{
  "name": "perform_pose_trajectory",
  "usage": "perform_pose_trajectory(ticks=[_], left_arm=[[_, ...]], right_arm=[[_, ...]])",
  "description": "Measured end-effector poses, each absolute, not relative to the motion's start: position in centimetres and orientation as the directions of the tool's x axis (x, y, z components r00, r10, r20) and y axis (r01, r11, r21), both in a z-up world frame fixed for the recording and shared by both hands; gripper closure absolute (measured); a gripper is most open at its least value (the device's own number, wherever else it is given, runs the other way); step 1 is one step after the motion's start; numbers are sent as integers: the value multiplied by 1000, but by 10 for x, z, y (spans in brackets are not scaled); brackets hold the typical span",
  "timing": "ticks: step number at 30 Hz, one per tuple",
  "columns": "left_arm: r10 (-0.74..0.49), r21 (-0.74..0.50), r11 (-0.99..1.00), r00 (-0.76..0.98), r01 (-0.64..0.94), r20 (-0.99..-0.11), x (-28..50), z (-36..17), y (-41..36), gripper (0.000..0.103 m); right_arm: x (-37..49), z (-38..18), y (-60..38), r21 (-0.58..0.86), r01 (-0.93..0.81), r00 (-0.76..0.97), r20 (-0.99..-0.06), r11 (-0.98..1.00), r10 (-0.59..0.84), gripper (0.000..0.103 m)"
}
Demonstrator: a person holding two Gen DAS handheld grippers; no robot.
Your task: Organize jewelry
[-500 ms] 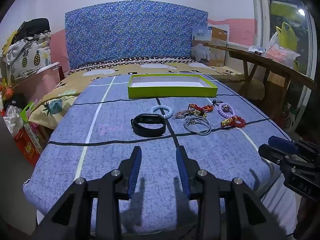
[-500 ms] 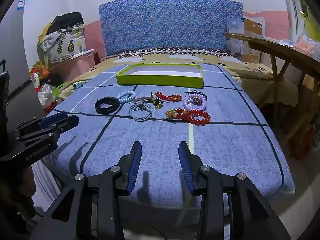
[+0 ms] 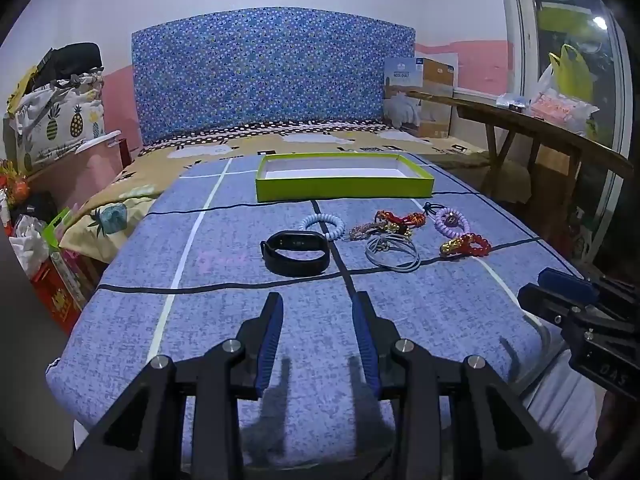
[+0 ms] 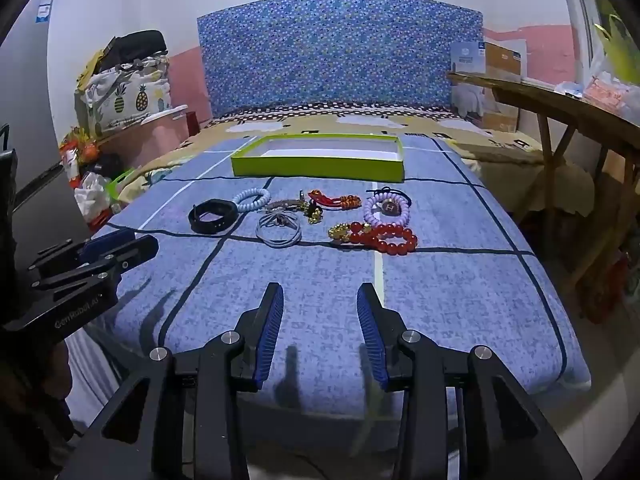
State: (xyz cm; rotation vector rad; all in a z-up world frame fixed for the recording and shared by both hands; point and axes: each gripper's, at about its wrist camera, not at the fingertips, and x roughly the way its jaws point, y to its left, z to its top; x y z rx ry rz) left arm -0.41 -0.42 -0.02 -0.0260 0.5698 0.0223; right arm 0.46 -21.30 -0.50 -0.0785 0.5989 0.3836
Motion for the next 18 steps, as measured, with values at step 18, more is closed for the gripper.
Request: perform_pose_trajectory(ticks=[18], left_arm=[[7,-25,999,842,-24,-540,-5,0,-6,65]], right_arm=[[7,-8,-209,35,-380,751,-572,924,330,63]])
